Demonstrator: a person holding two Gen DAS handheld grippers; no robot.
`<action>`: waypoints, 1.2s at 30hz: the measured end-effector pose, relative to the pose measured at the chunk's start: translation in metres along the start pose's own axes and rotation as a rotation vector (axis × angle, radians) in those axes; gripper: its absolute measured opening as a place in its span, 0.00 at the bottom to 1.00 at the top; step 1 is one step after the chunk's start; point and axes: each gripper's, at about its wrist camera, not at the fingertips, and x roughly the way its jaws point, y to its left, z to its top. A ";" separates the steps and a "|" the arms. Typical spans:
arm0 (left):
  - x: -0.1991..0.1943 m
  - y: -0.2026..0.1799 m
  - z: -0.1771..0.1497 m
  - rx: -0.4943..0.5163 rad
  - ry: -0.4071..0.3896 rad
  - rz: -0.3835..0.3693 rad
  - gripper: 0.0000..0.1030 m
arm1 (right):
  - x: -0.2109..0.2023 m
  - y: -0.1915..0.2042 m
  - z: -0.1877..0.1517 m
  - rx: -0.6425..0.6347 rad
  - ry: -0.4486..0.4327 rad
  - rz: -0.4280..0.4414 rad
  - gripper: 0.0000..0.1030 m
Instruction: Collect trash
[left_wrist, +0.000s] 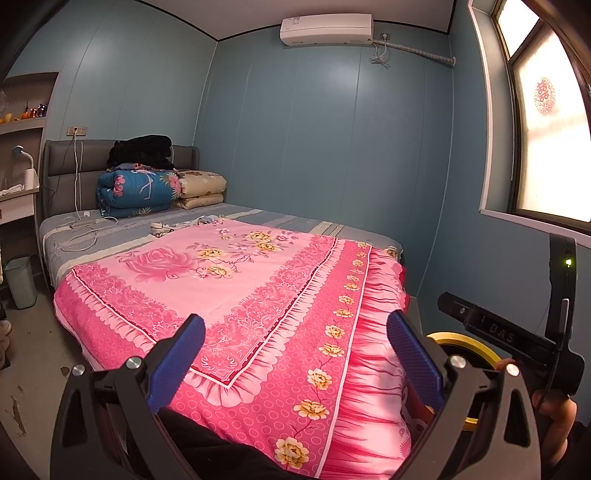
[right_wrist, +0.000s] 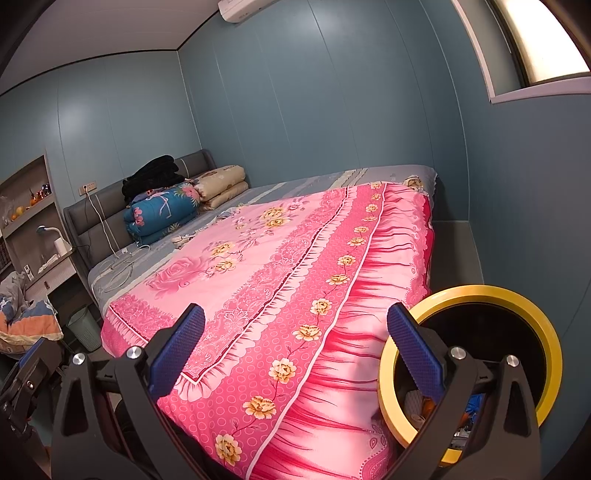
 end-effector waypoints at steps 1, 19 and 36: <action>0.000 0.000 0.000 -0.001 0.001 -0.001 0.92 | 0.000 0.000 0.000 -0.001 0.000 0.000 0.92; 0.000 -0.001 -0.001 -0.002 0.009 -0.008 0.92 | 0.002 -0.003 -0.004 0.007 0.009 -0.004 0.92; 0.004 0.001 -0.001 -0.004 0.022 -0.019 0.92 | 0.002 -0.002 -0.007 0.017 0.017 -0.009 0.92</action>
